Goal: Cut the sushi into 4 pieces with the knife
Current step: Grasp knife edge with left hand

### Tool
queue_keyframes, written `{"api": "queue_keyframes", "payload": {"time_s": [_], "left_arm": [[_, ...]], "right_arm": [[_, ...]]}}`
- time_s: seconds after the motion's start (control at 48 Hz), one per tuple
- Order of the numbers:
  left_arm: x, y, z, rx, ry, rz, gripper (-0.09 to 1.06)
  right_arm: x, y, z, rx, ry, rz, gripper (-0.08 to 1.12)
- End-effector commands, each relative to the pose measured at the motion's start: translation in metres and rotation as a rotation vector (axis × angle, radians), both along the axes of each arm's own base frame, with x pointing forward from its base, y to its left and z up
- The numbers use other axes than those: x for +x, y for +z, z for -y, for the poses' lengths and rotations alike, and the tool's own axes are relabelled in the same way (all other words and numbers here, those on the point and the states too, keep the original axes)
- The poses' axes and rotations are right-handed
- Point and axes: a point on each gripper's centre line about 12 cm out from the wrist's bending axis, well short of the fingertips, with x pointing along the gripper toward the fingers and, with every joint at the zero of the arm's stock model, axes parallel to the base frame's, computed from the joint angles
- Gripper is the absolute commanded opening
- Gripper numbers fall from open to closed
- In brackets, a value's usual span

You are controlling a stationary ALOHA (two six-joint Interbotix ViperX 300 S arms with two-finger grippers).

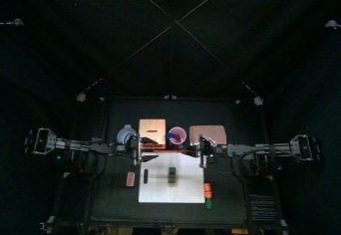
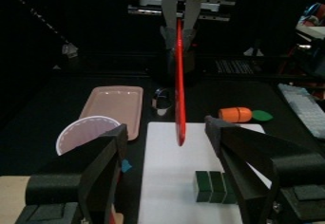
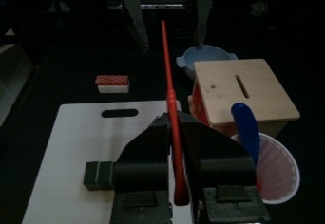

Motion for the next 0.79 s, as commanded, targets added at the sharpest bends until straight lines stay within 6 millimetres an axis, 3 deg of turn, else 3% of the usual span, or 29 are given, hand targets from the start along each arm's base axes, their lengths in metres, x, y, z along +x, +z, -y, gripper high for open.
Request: {"api": "queue_keyframes", "payload": {"time_s": [0.021, 0.25, 0.646, 0.792], "left_arm": [[0.007, 0.010, -0.002, 0.003, 0.005, 0.032, 0.93], [0.005, 0.011, -0.002, 0.003, 0.005, 0.037, 0.78], [0.006, 0.003, 0.000, 0.024, -0.010, 0.011, 0.23], [0.005, -0.007, 0.002, 0.050, -0.034, -0.019, 0.10]], "right_arm": [[0.002, 0.010, 0.000, 0.000, 0.000, 0.025, 0.09], [0.003, 0.009, 0.000, 0.000, 0.000, 0.020, 0.09], [0.004, 0.006, 0.000, 0.010, -0.002, 0.011, 0.09], [0.009, -0.006, -0.008, 0.020, 0.019, -0.028, 0.09]]}}
